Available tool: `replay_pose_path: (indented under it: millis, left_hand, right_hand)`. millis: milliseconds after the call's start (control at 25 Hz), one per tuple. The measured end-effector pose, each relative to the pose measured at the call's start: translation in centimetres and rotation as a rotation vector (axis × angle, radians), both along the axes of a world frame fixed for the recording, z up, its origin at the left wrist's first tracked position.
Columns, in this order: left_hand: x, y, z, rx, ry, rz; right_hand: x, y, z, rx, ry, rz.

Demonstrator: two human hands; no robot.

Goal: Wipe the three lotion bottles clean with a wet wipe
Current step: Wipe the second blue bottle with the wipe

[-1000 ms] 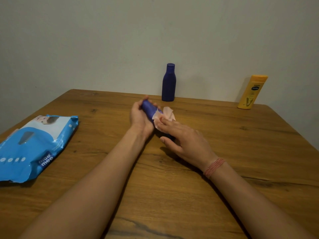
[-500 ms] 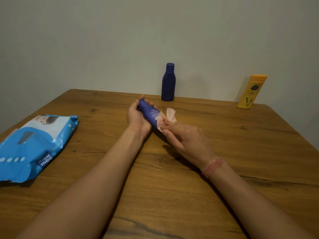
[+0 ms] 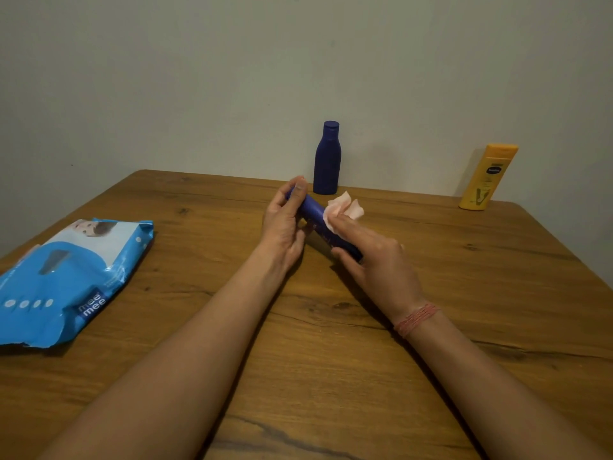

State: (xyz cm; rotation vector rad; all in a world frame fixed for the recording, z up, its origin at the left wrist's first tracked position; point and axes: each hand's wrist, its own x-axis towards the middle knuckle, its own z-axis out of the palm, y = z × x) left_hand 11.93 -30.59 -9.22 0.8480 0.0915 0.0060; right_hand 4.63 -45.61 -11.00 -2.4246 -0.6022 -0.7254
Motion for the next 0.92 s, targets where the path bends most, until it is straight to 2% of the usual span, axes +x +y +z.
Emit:
replay_pose_path:
  millis: [160,320,400,520,640,840,920]
  left_hand:
    - [0.3,0.0,-0.1,-0.032,0.095,0.021]
    - [-0.1,-0.3,-0.3,-0.069,0.029,-0.148]
    - [-0.2,-0.5,-0.4,-0.080,0.013,-0.189]
    - [0.3,-0.1,-0.6,-0.104,-0.035,-0.076]
    - [1.2,1.1,-1.0,-0.169,0.020,0.066]
    - [-0.7,-0.9,-0.3,0.031,0.021,-0.261]
    - [-0.8,-1.2,-0.3,0.030,0.028,-0.233]
  right_hand:
    - [0.0,0.0,0.2,0.018,-0.040,0.025]
    - [0.1,0.4,-0.1,-0.132,0.189,0.096]
    - [0.4,0.3,-0.1,-0.119,0.215,0.076]
    - [0.1,-0.1,0.2,-0.024,0.171,0.075]
    - [-0.2,0.1,0.4,-0.035,0.160,0.087]
    - [0.2,0.3,0.4,-0.102,0.290,0.144]
    - [0.1,0.3,0.4,-0.052,0.281,0.153]
